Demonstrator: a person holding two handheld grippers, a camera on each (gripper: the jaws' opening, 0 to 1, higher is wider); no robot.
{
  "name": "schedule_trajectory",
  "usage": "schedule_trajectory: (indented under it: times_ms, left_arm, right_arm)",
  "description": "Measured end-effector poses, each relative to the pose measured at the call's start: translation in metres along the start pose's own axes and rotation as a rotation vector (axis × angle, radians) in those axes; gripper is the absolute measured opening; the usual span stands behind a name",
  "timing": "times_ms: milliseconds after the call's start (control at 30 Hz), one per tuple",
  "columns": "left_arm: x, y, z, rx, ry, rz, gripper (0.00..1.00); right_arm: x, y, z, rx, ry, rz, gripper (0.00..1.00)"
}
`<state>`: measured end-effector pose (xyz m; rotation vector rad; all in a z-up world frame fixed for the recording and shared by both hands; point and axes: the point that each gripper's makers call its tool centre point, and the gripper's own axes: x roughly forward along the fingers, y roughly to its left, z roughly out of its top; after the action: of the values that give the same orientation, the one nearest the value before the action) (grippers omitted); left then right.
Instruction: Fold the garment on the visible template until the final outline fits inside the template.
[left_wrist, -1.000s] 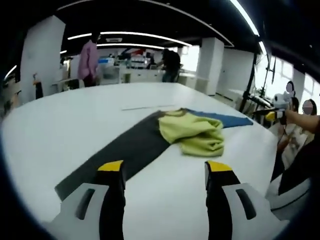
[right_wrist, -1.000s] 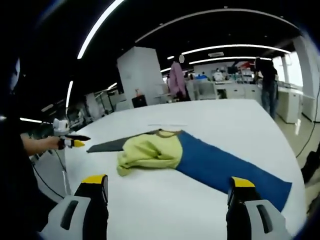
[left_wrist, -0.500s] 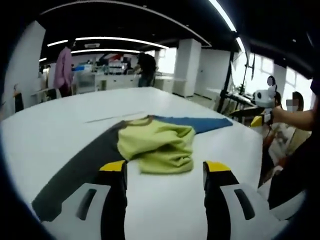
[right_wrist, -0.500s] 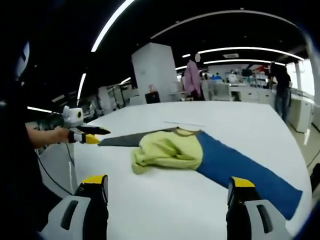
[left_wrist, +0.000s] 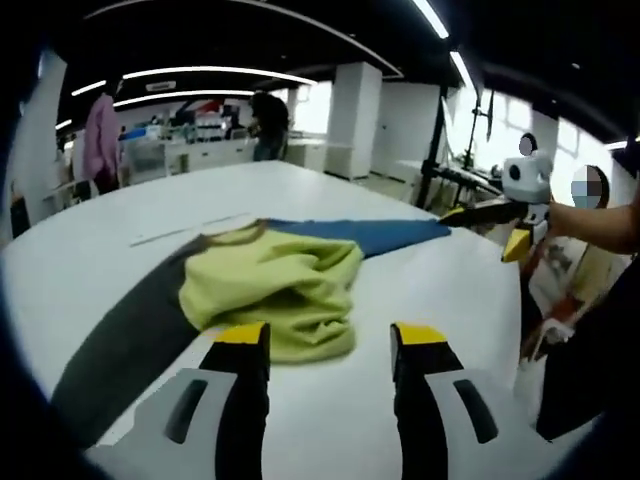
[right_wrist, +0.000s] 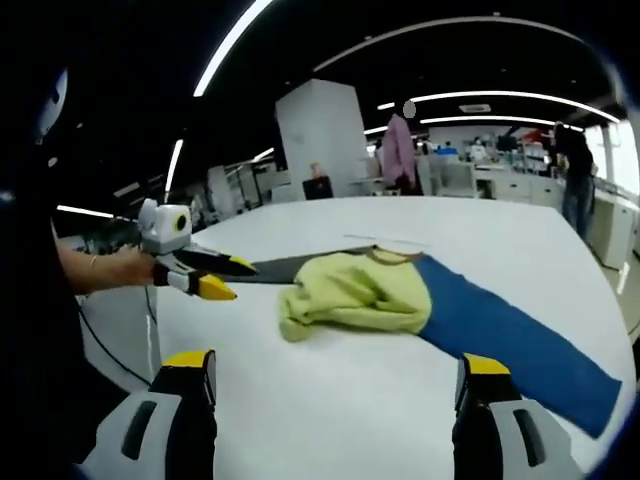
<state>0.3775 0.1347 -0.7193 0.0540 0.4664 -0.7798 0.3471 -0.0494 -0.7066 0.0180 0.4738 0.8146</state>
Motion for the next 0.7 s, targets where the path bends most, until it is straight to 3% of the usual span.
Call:
schedule_trajectory:
  times_ms: [333, 700]
  left_arm:
    - [0.024, -0.011, -0.020, 0.094, 0.089, 0.009, 0.34]
    - [0.050, -0.017, -0.030, 0.168, 0.137, 0.012, 0.28]
  right_arm:
    - [0.009, 0.007, -0.005, -0.001, 0.011, 0.009, 0.99]
    - [0.016, 0.009, -0.011, -0.004, 0.024, -0.008, 0.99]
